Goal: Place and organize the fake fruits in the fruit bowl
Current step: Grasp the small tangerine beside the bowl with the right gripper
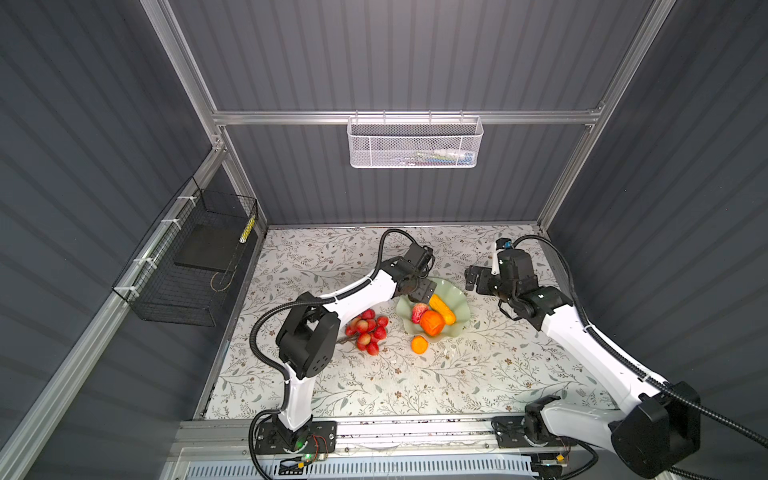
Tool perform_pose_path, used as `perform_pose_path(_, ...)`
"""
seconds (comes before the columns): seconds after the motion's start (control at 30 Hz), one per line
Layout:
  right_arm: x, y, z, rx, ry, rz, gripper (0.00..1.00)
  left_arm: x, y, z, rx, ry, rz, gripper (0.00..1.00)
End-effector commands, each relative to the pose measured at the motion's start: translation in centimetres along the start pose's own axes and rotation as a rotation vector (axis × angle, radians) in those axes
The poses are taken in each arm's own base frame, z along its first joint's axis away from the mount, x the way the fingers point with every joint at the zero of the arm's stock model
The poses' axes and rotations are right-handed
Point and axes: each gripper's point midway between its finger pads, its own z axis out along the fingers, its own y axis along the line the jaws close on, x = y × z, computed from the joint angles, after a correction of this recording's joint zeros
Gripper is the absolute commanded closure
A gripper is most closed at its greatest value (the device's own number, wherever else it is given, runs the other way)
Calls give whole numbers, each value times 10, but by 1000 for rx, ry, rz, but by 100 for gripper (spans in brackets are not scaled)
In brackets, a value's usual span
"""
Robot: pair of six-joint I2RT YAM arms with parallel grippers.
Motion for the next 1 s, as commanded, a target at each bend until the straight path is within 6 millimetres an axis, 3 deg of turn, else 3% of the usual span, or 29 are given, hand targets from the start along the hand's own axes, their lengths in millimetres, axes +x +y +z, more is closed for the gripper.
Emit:
perform_pose_path(0.0, 1, 7, 1, -20, 68, -3, 1, -48, 16, -58, -48, -215, -65, 0)
perform_pose_path(0.17, 6, 26, 8, -73, 132, -9, 2, -70, 36, -121, -96, -412, -134, 0)
perform_pose_path(0.33, 55, 57, 5, -91, 243, -66, 5, -16, 82, -148, -291, -430, -240, 0)
perform_pose_path(0.53, 121, 97, -28, -114, 266, -21, 15, 37, 124, -180, -415, -454, -316, 0)
perform_pose_path(0.7, 170, 131, -39, -153, 367, 46, 22, 57, 155, -193, -449, -444, -376, 0)
perform_pose_path(0.83, 210, 153, -38, -156, 472, 2, 24, 63, 157, -206, -439, -468, -393, 0)
perform_pose_path(0.97, 219, 155, -32, -117, 514, -35, 24, 74, 155, -214, -414, -485, -419, 0)
